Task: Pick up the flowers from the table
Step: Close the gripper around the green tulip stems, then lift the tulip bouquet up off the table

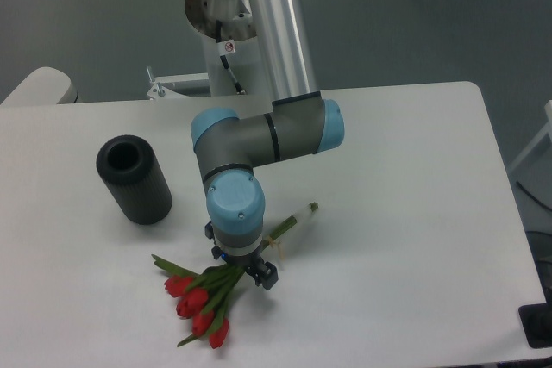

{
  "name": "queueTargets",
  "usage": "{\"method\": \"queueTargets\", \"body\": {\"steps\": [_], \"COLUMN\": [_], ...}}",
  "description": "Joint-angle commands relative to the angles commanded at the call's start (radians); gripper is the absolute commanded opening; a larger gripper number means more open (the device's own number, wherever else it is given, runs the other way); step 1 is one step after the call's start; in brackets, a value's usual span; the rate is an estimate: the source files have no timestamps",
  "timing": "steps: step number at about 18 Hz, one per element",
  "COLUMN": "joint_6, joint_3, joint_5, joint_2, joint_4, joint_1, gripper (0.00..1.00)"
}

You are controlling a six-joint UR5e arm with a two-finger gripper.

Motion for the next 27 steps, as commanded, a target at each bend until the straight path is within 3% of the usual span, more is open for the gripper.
{"method": "queueTargets", "body": {"steps": [2,3,5,8,20,22,24,25,27], "joint_6": [-0.005,-0.005,-0.003,-0.005,0.0,0.006,0.017,0.04,0.086], "joint_3": [0.003,0.002,0.008,0.009,0.035,0.078,0.145,0.205,0.238], "joint_5": [-0.003,-0.003,-0.005,-0.008,-0.006,-0.006,-0.005,-0.008,-0.009], "joint_2": [-0.002,-0.002,0.003,0.024,0.101,0.1,0.094,0.087,0.086], "joint_4": [-0.002,0.0,-0.002,-0.003,-0.034,-0.076,-0.161,-0.234,-0.271], "joint_1": [0.002,0.002,0.005,0.012,0.104,0.121,0.133,0.149,0.172], "gripper": [0.48,0.34,0.13,0.01,0.0,0.0,0.0,0.0,0.0]}}
